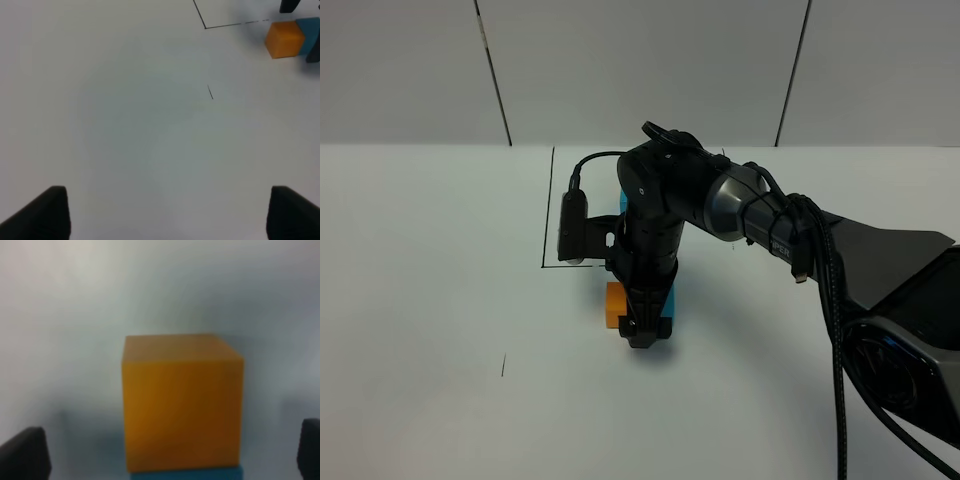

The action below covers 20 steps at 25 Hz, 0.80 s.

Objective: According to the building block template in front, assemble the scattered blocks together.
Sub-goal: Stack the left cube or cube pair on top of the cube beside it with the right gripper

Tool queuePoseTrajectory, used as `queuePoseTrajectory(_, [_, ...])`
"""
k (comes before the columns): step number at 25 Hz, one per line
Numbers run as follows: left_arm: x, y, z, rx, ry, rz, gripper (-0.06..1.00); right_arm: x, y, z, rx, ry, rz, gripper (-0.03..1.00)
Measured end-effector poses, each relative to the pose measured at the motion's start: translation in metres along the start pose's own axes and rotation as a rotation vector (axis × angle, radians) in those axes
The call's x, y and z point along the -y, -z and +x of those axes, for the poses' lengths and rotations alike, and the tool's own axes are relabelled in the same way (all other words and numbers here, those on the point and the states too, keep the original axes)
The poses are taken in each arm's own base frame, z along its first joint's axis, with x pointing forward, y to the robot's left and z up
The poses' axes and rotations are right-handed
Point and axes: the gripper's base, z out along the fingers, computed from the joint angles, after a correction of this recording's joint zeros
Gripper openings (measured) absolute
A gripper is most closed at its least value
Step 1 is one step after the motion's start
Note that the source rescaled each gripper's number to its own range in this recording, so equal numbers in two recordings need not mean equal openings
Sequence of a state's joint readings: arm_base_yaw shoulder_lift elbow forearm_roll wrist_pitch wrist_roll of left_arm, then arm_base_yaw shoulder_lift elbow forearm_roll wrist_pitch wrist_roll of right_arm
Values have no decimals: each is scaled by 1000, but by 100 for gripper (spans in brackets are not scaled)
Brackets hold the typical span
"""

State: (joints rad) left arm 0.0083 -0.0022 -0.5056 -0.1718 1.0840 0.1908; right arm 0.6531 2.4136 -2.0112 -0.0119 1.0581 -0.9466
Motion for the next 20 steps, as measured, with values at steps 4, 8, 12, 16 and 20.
queuePoseTrajectory(4, [0, 0, 0, 0, 0, 0, 68, -1, -8, 1, -10, -10, -13, 100])
queuePoseTrajectory(8, [0, 0, 0, 0, 0, 0, 68, -2, -15, 1, -16, -29, -22, 100])
queuePoseTrajectory(12, [0, 0, 0, 0, 0, 0, 68, -2, -19, 1, -16, -41, -23, 100])
queuePoseTrajectory(16, [0, 0, 0, 0, 0, 0, 68, -2, -19, 1, -11, -48, -20, 100])
queuePoseTrajectory(20, [0, 0, 0, 0, 0, 0, 68, -2, -19, 0, -4, -52, -23, 96])
